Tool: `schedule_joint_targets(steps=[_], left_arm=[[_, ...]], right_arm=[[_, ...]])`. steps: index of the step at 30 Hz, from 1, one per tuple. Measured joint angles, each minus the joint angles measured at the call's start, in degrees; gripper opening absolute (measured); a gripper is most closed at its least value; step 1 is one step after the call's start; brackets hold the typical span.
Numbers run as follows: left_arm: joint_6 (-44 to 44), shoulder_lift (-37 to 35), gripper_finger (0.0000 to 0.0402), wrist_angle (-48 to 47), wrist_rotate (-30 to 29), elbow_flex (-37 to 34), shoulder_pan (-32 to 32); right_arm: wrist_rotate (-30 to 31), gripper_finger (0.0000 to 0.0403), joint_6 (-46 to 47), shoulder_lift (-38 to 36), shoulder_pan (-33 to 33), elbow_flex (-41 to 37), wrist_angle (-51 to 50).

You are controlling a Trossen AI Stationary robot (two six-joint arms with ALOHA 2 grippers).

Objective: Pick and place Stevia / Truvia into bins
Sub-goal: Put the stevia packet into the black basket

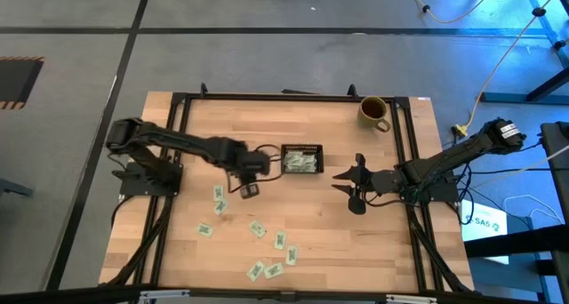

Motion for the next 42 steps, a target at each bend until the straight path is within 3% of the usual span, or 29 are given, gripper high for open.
schedule_joint_targets(steps=[9,16,27,42], left_arm=[[-30.9,-7.1,0.0077,-1.1,-0.6,-15.7,-7.9],[-44.6,-7.2,0.0077,-0.9,1.8,-23.0,-9.9],[-46.5,-7.1,0.0077,4.7,2.5,-25.3,-9.8],[-46.1,0.7,0.0062,4.9,6.9,-24.7,-9.7]], right_arm=[[0.0,0.0131,-0.1,0.0,0.0,0.0,-0.4],[0.0,0.0131,-0.2,0.0,0.0,0.0,-0.3],[0.0,0.0131,-0.2,0.0,0.0,0.0,-0.3],[0.0,0.0131,-0.2,0.0,0.0,0.0,-0.5]])
